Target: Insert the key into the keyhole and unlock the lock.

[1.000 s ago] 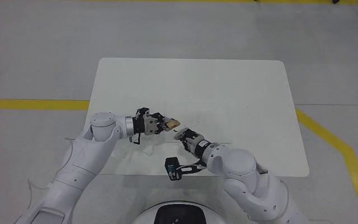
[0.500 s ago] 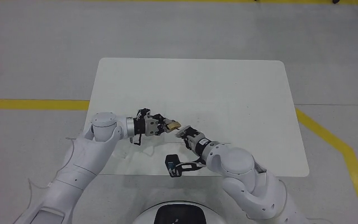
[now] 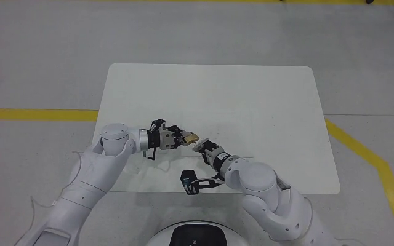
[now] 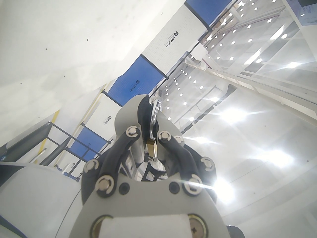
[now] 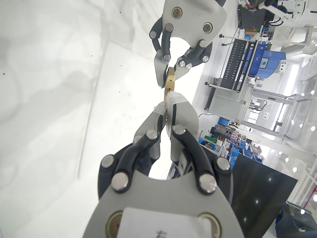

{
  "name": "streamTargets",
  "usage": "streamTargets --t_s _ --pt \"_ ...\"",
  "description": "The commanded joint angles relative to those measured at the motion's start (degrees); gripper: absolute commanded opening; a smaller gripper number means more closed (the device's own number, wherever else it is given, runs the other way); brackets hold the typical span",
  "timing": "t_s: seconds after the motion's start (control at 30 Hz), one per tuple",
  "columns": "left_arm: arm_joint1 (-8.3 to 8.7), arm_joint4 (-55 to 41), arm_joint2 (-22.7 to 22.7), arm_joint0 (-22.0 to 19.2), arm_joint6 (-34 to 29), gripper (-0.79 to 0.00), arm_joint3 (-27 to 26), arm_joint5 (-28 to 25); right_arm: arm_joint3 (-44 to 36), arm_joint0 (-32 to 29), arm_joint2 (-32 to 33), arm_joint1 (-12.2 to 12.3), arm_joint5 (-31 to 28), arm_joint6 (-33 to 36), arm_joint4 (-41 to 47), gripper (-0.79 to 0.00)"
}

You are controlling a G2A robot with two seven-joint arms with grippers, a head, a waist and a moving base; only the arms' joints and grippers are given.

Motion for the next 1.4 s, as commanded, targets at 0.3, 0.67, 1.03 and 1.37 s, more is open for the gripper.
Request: streamTargets --t_s 0.3,0.67,1.03,1.37 --pt "0.1 0.0 0.6 0.2 0.5 -0.785 -0.4 0.1 0.1 -0.1 0.0 -0.5 -0.1 1.2 0.0 -0.785" --pt "0.2 0.1 1.2 0.0 0.1 -0.785 -0.4 0.4 0.9 0.2 -0.8 -1.3 -0.3 2.3 0.7 -0.785" --pt "0.26 0.1 1.7 -0.3 0.2 -0.785 -0.2 0.4 1.1 0.6 -1.7 -1.9 -0.8 2.6 0.5 -0.785" --pt "0.43 0.0 1.6 -0.1 0.4 -0.785 -0.8 0.4 1.1 0.9 -2.5 -2.5 -1.6 3.8 -0.1 -0.785"
